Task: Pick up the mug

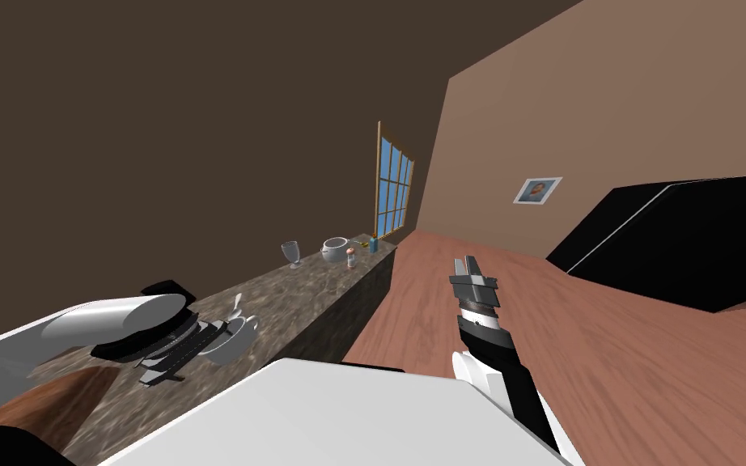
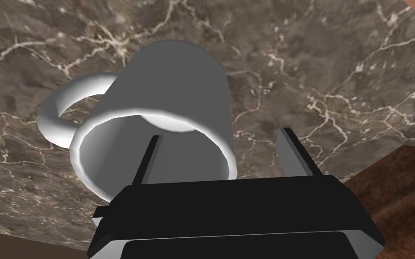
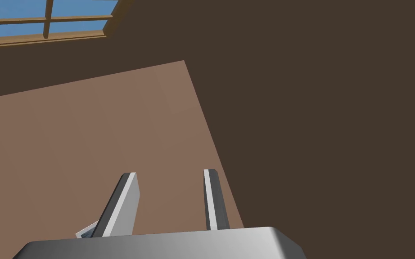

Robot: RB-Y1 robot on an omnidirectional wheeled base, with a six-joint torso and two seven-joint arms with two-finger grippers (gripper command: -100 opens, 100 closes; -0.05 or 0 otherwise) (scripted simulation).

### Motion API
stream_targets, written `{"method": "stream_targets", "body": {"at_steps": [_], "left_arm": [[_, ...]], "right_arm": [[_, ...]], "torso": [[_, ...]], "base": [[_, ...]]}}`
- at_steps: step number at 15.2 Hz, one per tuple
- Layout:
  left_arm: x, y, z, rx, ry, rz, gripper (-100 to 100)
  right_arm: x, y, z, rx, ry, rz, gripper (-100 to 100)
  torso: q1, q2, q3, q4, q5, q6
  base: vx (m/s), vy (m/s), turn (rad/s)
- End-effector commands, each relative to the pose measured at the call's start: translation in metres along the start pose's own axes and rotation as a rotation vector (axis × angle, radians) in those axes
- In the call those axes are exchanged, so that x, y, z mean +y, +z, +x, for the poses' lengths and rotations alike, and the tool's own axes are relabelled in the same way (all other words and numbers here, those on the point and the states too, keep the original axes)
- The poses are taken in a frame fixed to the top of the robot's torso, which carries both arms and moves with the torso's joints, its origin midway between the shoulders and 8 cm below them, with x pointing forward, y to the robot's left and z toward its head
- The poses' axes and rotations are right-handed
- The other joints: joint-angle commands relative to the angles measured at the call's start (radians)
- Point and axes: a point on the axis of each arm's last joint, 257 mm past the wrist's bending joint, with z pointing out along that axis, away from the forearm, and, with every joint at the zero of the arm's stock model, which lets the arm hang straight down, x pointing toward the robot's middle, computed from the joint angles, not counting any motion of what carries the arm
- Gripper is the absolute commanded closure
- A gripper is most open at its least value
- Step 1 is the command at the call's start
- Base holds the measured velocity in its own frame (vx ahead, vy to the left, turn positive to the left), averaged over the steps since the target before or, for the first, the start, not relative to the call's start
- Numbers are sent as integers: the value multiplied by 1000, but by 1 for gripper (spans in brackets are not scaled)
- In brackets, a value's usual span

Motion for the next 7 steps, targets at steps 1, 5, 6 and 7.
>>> {"method": "stream_targets", "body": {"at_steps": [1,5,6,7], "left_arm": [[0,0,0,0,0,0,100],[-3,-12,2,-1,10,-4,100],[-4,-17,2,-1,14,-6,100],[-3,-9,2,-1,11,-3,100]], "right_arm": [[0,0,0,0,0,0,0],[0,0,0,0,0,0,0],[0,0,0,0,0,0,0],[0,0,0,0,0,0,0]], "torso": [[0,0,0,0,0,0],[0,-1,0,0,1,0],[0,-2,0,1,0,0],[-1,-2,-1,1,-1,-1]], "base": [[0,0,0],[3,-1,17],[31,-12,137],[21,-8,62]]}}
